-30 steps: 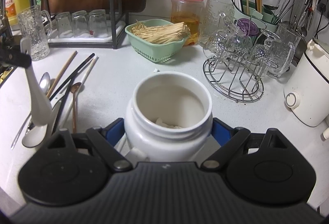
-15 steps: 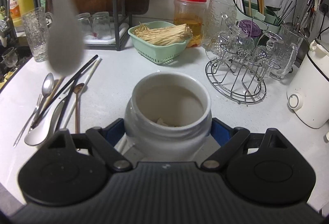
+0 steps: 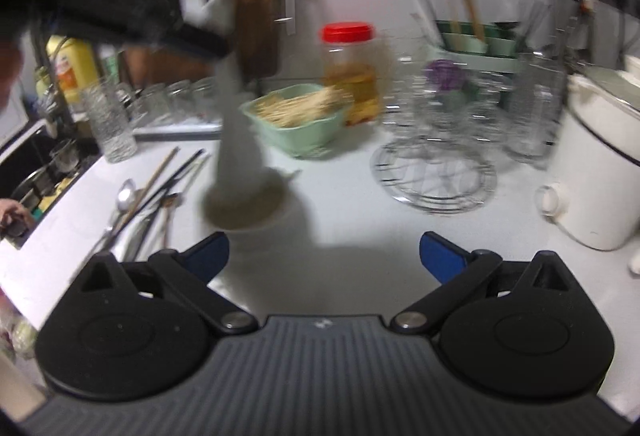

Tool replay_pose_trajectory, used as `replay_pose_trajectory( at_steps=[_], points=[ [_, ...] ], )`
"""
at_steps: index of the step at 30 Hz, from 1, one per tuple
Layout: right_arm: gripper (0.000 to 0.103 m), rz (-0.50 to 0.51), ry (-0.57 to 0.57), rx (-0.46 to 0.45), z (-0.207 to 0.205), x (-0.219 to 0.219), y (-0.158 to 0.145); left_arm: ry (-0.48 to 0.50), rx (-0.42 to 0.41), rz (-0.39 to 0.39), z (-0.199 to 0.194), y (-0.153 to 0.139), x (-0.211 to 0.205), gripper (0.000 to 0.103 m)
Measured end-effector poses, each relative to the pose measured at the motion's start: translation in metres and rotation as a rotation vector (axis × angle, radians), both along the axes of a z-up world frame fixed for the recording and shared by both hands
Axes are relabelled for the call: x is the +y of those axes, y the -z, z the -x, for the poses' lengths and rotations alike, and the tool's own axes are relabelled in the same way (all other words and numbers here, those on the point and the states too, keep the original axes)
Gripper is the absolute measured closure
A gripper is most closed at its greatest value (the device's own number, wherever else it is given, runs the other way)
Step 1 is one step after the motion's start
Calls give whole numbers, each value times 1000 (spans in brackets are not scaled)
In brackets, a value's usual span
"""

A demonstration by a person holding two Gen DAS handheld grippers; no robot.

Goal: Organize utensils
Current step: 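Carry the spoon over the white jar with left gripper while right gripper moves aside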

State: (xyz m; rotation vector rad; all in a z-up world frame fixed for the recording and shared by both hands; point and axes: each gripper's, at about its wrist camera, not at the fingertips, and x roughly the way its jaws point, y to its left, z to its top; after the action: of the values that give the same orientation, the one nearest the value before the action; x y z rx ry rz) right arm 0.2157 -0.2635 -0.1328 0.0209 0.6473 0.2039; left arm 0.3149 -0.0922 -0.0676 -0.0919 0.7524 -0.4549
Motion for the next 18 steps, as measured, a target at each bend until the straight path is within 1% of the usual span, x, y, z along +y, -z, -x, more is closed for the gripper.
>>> replay_pose_trajectory(
  at_steps=[3,5,7,11,14,18],
  points=[
    [0,4,55,-2,-7,-31,6,-24,17,-19,0,10,-8,98],
    [0,12,89,4,-18,-47,15,-34,20,-39,0,16,-12,98],
    [0,9,95,5,-30,-56,26,-41,21,-54,0,20,-15,98],
    [0,3,90,14,-54,-64,48,-56,24,-88,0,27,-18,98],
    [0,7,63,28,-70,-64,63,-64,36,-96,0,31,-17,98],
    [0,-8,54,55,-91,-64,81,-70,38,-105,1,34,-18,98]
  ],
)
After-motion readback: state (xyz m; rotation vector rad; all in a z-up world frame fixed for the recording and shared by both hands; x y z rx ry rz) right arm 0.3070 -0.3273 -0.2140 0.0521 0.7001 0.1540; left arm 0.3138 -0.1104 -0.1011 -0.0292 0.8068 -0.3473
